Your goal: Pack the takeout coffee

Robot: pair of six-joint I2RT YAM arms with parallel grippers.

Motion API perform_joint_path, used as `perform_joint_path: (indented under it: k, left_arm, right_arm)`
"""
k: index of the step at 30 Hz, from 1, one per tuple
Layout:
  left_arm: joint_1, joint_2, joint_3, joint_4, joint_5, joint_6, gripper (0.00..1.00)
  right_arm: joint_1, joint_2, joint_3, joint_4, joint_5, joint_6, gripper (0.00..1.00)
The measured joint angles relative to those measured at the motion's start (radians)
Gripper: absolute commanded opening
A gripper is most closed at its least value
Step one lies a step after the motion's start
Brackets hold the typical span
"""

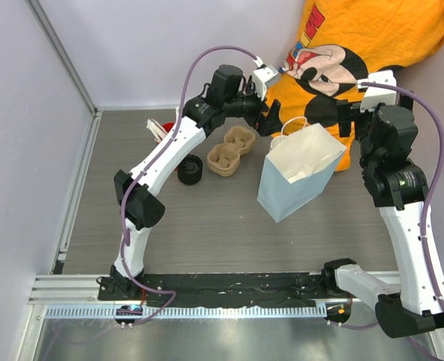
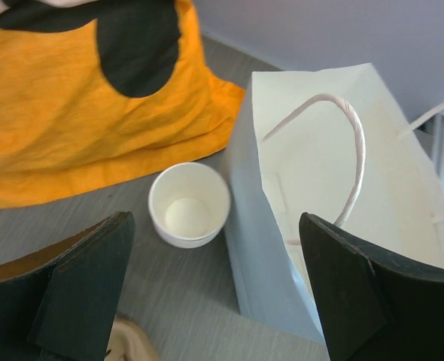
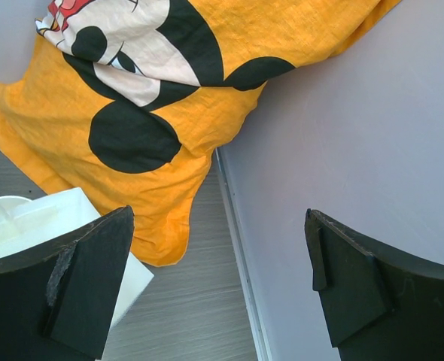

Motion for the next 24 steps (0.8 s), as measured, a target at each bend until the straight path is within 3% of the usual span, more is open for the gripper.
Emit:
perform_joint_path:
  k: [13,24]
  left_arm:
    - [0.000,-0.085,-0.032,-0.014,-0.310,0.032,0.92]
    - [-0.012,-0.111,-0.040,-0.039,-0.030,0.025,0.90]
  right_arm:
    - [-0.026,0.000,-0.008,0.001,0.001,0.023,1.00]
    - [-0.049,0.000,-0.014,0.000,-0.009,0.036,1.00]
